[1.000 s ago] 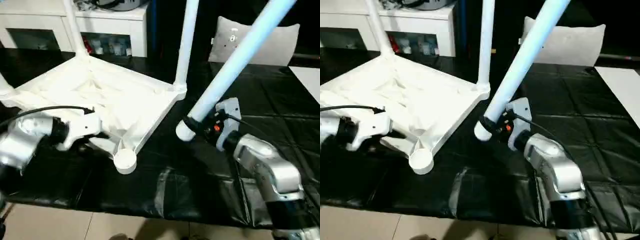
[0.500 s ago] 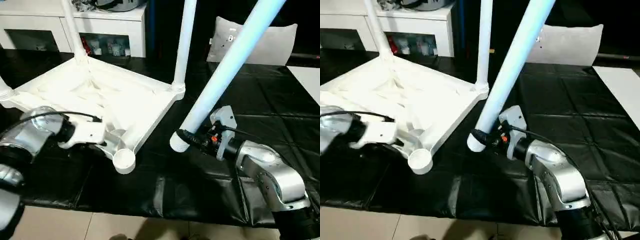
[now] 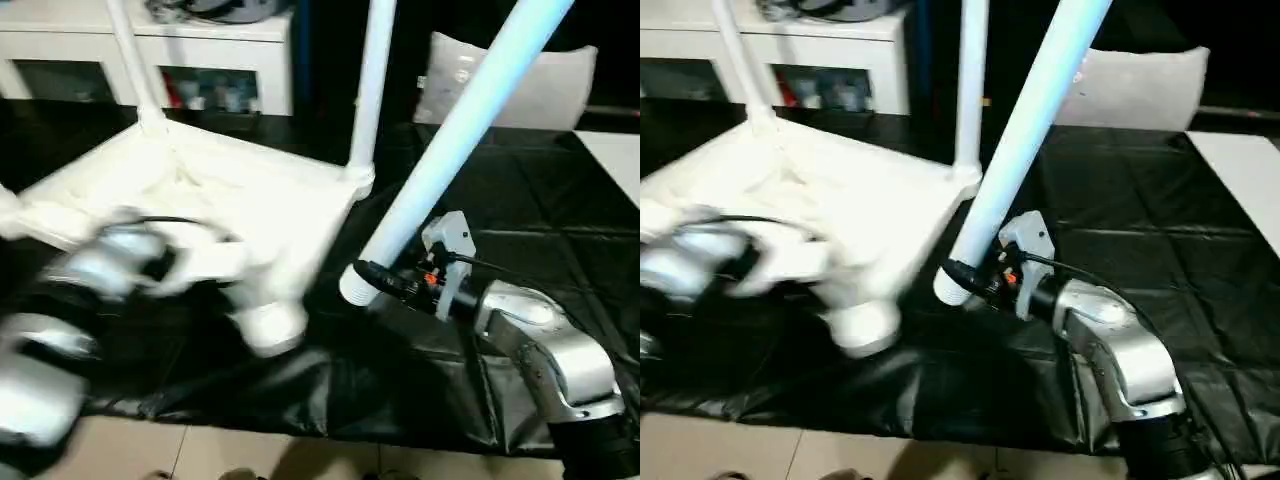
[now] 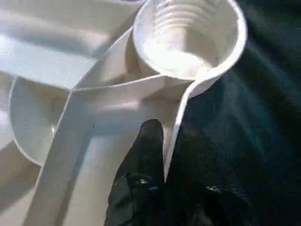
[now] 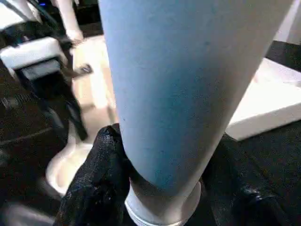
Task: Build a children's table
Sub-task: Insert table leg to table base
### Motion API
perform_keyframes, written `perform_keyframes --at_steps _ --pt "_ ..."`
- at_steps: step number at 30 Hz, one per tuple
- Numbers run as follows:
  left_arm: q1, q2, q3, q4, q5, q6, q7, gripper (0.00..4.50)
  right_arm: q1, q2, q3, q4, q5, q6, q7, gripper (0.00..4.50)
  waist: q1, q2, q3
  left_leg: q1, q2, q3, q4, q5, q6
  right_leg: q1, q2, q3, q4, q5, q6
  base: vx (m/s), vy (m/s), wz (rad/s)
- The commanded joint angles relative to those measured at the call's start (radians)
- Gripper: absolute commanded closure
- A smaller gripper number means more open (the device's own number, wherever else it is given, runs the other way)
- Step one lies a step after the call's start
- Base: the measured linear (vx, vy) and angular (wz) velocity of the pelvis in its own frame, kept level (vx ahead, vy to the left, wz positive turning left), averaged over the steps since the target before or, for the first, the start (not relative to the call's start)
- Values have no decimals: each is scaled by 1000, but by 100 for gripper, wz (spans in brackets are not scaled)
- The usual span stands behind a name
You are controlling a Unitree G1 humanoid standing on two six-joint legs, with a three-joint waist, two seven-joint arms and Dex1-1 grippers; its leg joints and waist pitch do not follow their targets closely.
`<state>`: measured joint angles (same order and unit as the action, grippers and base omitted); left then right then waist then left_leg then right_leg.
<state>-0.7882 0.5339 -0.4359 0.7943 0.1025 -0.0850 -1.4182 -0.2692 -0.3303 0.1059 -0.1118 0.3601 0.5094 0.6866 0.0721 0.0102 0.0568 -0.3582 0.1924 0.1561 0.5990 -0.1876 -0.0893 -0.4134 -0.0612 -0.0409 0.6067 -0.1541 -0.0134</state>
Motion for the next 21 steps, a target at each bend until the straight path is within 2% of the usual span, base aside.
perform_keyframes --at_steps 1,2,3,5,6,8,9,11,14,15,18,20,21 --pt "28 -44 29 -33 -44 126 71 427 -19 -2 -13 7 2 -1 -12 264 5 9 -63 9 21 2 -76 -273 -26 56 -69 37 -79 -374 -186 0 0 0" --pt "29 -48 31 -38 -44 137 74 427 -20 -2 -14 8 2 -1 -13 264 5 9 -63 9 21 2 -76 -273 -26 56 -69 37 -79 -374 -186 0 0 0" --pt "39 -69 39 -58 -40 181 105 433 -22 -1 -12 12 -2 0 -17 264 4 4 -63 3 19 -2 -77 -264 -26 63 -68 36 -81 -396 -169 0 0 0" --pt "51 -101 51 -73 -24 217 185 438 -24 -1 -13 16 -6 3 -24 264 -1 2 -61 1 18 -1 -78 -267 -24 61 -65 34 -84 -414 -158 0 0 0" --pt "59 -124 60 -81 -3 236 257 444 -25 -1 -14 18 -7 5 -28 264 -5 4 -60 7 12 -1 -72 -289 -15 56 -65 31 -97 -490 -134 0 0 0" --pt "68 -135 67 -89 3 214 290 449 -25 0 -16 19 -9 6 -30 264 -8 2 -62 3 11 -3 -73 -276 -10 61 -64 30 -99 -505 -118 0 0 0" --pt "87 -139 65 -119 14 153 311 450 -25 1 -17 20 -10 7 -31 264 -12 1 -62 -2 9 -5 -73 -267 -1 60 -62 27 -105 -531 -94 0 0 0" --pt "99 -139 61 -141 10 122 297 450 -26 0 -18 21 -11 8 -31 264 -19 2 -63 0 10 -6 -74 -273 2 55 -61 26 -107 -540 -85 0 0 0" --pt "125 -137 55 -195 -8 89 268 450 -30 -2 -16 26 -12 7 -29 264 -20 6 -66 3 17 -8 -75 -271 4 53 -62 29 -100 -486 -108 0 0 0" --pt "152 -146 60 -237 -37 111 246 450 -40 -5 -9 37 -17 2 -26 264 -20 8 -67 4 20 -6 -76 -268 1 52 -60 31 -91 -414 -141 0 0 0" --pt "159 -163 74 -227 -50 139 271 450 -54 -6 -1 46 -23 3 -27 264 -17 10 -70 3 20 -3 -75 -252 -1 57 -57 32 -80 -312 -183 0 0 0" --pt "162 -165 79 -229 -54 147 277 450 -57 -7 0 48 -24 3 -27 264 -14 11 -70 4 21 -2 -75 -243 0 57 -58 33 -79 -287 -189 0 0 0" --pt "162 -189 119 -212 -101 164 279 450 -65 -8 2 57 -29 -2 -23 264 -9 6 -70 4 19 0 -73 -234 3 59 -60 33 -77 -283 -192 0 0 0"
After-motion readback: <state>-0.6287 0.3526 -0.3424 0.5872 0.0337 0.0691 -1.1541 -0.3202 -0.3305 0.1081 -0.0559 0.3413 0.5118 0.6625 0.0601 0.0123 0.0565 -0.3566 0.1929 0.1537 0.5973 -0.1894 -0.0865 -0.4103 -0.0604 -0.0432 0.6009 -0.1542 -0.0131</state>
